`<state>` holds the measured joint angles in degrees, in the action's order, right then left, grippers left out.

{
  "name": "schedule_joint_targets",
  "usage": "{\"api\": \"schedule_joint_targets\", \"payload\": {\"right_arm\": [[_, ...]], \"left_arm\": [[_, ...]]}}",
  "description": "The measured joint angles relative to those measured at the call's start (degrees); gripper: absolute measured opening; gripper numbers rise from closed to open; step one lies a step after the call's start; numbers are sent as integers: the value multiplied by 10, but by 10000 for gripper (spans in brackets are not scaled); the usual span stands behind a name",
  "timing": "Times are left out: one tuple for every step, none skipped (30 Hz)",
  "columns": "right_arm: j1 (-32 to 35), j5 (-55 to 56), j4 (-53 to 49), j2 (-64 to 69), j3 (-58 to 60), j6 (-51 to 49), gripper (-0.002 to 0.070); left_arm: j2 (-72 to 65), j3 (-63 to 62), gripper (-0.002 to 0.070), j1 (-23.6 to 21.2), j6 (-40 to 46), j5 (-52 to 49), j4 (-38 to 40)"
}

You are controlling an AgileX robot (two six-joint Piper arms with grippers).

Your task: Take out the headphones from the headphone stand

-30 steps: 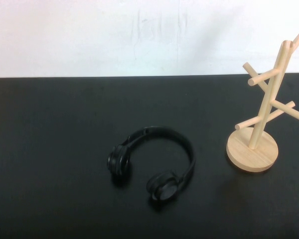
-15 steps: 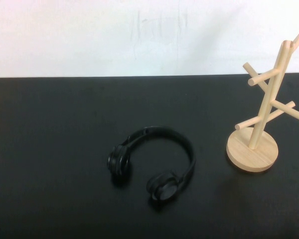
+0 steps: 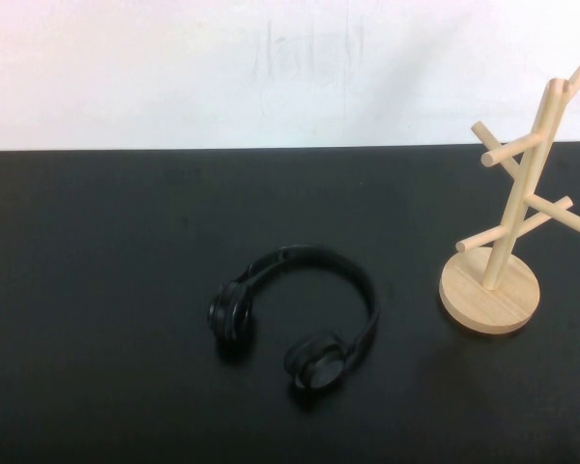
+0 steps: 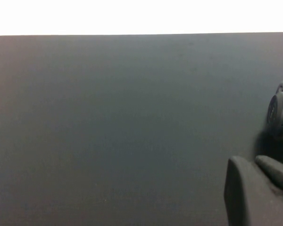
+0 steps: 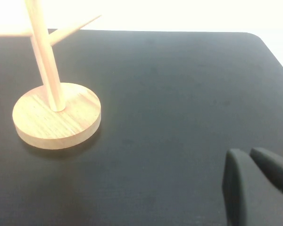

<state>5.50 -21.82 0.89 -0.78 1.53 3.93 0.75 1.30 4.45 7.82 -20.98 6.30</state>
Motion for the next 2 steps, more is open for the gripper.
{"api": "schedule_joint_targets", "payload": {"right_arm": [[0,0,0,0,0,0,-9],[0,0,0,0,0,0,-9]], "left_arm": [[0,0,-4,0,0,0,0],[0,0,-4,0,0,0,0]]}}
